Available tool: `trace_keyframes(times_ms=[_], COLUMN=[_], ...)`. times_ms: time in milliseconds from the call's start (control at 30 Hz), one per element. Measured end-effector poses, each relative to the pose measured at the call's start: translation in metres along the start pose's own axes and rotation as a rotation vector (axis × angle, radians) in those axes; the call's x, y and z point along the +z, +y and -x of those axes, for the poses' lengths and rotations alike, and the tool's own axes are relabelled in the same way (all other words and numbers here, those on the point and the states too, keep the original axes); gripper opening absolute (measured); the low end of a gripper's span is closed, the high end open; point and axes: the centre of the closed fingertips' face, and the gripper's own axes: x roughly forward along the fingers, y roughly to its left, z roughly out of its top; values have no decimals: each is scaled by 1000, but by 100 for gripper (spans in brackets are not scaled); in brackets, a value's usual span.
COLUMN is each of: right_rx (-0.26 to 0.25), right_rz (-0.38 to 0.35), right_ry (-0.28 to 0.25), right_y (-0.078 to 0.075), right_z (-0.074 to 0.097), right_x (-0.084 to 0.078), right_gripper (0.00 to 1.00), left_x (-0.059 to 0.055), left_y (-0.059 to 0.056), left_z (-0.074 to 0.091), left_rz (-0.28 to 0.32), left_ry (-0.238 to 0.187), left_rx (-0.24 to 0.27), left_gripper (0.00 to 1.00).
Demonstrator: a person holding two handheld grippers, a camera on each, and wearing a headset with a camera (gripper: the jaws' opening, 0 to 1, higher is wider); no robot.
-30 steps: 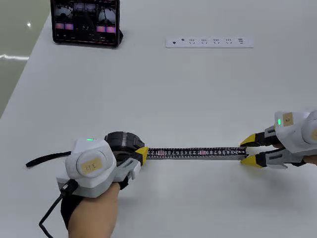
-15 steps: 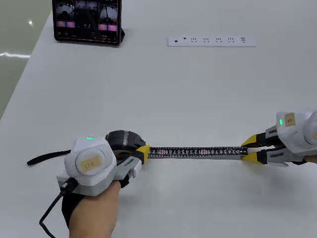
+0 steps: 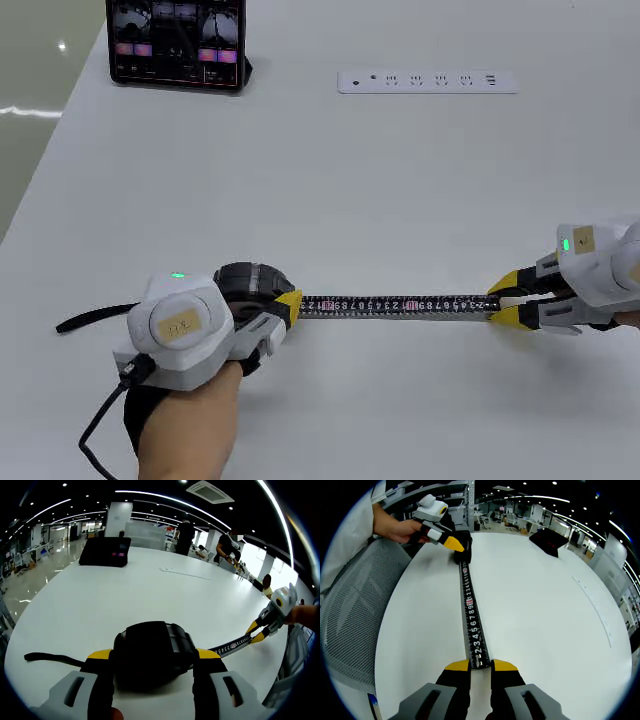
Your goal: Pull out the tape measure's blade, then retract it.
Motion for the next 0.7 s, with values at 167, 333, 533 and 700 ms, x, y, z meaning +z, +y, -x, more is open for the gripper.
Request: trace_keyframes(times_ms=[167, 333, 533, 700], right_rx=[2, 2, 6, 7], right_rz=[6, 4, 6, 9], right_ry=[5, 5, 1, -2], right_y=[0, 0, 1, 1], right_z=[0, 1, -2, -4], right_x=[0, -1, 2, 5], right_gripper=[11, 11, 11, 11], left_x=[0, -1, -2, -2], left_y=[0, 0, 0, 0], left_z=[0, 1, 1, 1], left_rz=[-2, -10, -12, -8], left_ry=[3, 12, 19, 21], left_rx=[-7, -11, -13, -13], left_gripper=[58, 57, 56, 56])
